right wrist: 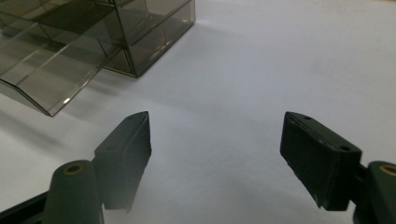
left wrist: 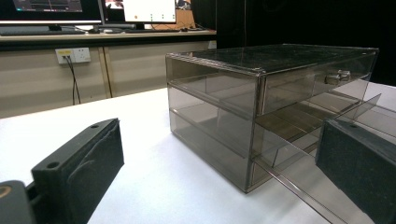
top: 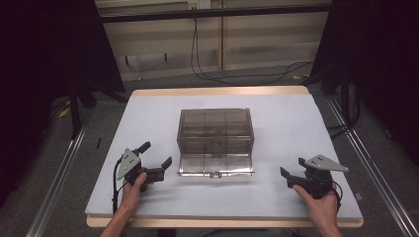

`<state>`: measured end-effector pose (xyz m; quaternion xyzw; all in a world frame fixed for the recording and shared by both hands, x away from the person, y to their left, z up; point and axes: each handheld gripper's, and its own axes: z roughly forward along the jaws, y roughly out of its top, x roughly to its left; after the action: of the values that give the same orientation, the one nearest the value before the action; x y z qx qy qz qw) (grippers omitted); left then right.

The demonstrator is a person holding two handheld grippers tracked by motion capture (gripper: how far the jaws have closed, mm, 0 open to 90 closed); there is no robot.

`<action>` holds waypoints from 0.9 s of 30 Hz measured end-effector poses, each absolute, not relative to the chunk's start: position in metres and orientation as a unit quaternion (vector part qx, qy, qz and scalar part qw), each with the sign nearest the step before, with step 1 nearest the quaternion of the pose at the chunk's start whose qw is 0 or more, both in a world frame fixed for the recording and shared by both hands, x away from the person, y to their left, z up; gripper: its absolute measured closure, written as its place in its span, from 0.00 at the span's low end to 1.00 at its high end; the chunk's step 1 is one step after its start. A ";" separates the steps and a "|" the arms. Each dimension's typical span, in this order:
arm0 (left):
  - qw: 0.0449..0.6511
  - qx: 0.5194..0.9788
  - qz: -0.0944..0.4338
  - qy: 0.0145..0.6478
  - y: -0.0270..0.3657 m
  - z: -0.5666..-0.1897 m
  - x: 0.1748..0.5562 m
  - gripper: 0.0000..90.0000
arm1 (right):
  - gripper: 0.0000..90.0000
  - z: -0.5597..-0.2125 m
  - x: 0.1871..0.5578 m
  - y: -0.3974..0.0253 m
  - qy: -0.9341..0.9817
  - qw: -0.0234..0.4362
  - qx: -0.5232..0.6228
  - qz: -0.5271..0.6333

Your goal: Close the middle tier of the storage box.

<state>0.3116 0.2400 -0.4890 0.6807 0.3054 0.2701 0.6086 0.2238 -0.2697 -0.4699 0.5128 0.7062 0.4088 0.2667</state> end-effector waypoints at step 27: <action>0.610 0.677 0.274 0.308 0.239 -0.489 0.311 0.01 | 1.00 -0.465 0.210 -0.251 0.731 0.154 0.460 0.480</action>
<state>0.3107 0.2389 -0.4891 0.6772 0.3081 0.2737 0.6095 0.2096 -0.2509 -0.4646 0.4602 0.7308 0.4801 0.1539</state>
